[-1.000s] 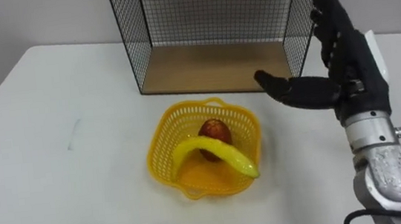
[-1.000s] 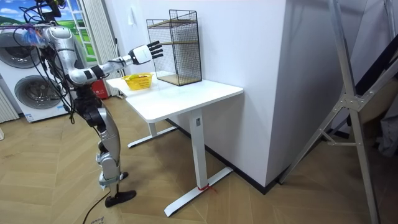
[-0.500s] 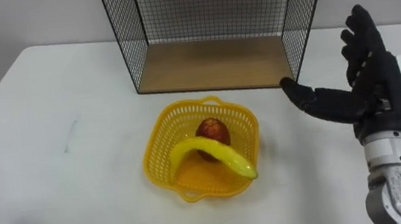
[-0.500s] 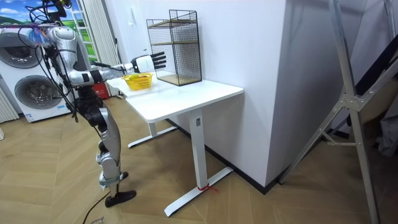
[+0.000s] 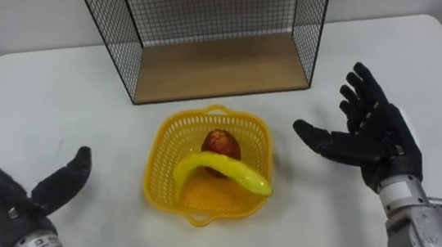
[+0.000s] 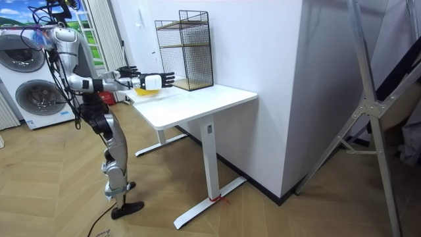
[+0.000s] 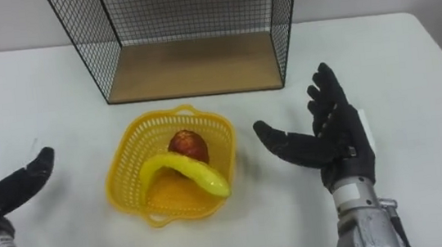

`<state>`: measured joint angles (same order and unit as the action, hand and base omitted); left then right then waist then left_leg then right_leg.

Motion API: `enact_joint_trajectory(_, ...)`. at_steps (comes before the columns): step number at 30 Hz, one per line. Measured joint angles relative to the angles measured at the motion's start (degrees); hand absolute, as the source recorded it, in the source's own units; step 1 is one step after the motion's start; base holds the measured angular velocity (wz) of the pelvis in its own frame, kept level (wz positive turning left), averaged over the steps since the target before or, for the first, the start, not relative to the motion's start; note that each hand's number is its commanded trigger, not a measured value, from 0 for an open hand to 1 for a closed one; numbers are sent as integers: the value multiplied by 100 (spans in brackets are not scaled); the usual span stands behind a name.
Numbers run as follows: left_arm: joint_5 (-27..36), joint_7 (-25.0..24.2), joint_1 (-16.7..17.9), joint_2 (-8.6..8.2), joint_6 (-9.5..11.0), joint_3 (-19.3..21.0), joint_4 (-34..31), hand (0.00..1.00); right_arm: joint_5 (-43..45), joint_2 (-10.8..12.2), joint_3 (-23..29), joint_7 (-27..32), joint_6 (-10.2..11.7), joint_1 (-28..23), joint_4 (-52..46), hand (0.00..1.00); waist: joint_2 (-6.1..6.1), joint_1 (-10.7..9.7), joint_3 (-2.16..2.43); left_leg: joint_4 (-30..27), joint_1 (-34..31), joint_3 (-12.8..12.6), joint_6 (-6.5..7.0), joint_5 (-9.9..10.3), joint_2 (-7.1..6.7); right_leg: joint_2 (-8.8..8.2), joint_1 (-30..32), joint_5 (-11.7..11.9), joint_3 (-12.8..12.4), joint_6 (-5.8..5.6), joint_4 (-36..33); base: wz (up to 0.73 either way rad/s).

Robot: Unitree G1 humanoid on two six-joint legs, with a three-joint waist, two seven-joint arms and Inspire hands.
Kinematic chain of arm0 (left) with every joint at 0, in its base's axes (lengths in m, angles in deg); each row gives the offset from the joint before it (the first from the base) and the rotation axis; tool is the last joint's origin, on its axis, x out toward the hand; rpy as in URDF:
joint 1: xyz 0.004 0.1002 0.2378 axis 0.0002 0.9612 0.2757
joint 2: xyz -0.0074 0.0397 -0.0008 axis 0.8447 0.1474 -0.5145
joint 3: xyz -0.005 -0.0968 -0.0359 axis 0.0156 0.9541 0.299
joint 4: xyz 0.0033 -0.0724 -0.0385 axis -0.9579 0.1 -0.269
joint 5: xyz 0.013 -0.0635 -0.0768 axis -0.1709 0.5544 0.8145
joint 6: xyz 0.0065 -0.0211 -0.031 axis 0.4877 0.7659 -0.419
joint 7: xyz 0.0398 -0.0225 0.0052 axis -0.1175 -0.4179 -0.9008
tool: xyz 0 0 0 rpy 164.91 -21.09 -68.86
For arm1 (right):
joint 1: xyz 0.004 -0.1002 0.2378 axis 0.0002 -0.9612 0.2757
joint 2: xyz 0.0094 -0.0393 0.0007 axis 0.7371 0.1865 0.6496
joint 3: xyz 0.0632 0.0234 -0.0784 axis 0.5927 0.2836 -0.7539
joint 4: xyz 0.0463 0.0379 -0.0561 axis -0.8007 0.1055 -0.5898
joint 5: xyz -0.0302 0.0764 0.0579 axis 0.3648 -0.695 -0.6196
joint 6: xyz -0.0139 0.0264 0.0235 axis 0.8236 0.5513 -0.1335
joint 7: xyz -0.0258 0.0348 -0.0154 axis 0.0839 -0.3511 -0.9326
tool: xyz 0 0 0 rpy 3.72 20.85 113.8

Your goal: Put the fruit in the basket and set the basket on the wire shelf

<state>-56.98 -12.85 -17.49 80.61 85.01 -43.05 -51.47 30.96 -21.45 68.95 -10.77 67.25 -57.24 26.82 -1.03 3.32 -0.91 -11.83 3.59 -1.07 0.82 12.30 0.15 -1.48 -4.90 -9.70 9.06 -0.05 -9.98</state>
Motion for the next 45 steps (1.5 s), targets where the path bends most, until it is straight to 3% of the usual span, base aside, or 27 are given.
enact_joint_trajectory(5,134,-644,1,19,-1,-626,89,0,-669,15,-360,-395,-1,-2,296,0,-31,-122,1,1,11,-59,3,2,9,9,4,18,-90,-2,-3,-4)
enact_joint_trajectory(8,170,-1136,-11,10,-2,-873,268,0,-792,20,-504,-608,-1,-1,486,0,-93,-191,27,10,25,-94,3,2,23,22,8,21,-101,3,-3,-6)
enact_joint_trajectory(10,169,-1347,-12,7,-2,-949,358,0,-792,23,-536,-688,3,9,627,0,-118,-198,41,15,45,-118,1,3,34,30,4,23,-111,6,-5,-6)
enact_joint_trajectory(17,169,-1856,-47,-6,-3,-952,766,0,-861,38,-589,-949,106,136,1079,0,-149,-224,12,50,67,-175,0,3,43,32,37,23,-156,6,-64,-4)
enact_joint_trajectory(23,167,-2181,-49,-4,-33,-947,860,0,-1241,60,-647,-1198,112,191,1169,0,-74,-290,21,-3,4,-174,3,0,32,22,102,23,-158,6,-64,0)
enact_joint_trajectory(30,167,-2476,-53,-2,-34,-940,860,0,-1289,204,-660,-1464,110,194,1170,0,-66,-278,19,-7,-10,-176,3,-1,32,16,143,22,-145,5,-64,0)
enact_joint_trajectory(45,166,-2505,-77,-119,-35,-941,907,0,-1483,241,-656,-1525,105,256,1369,0,-55,-290,15,-78,-101,-173,3,-1,22,0,185,21,-117,3,-69,0)
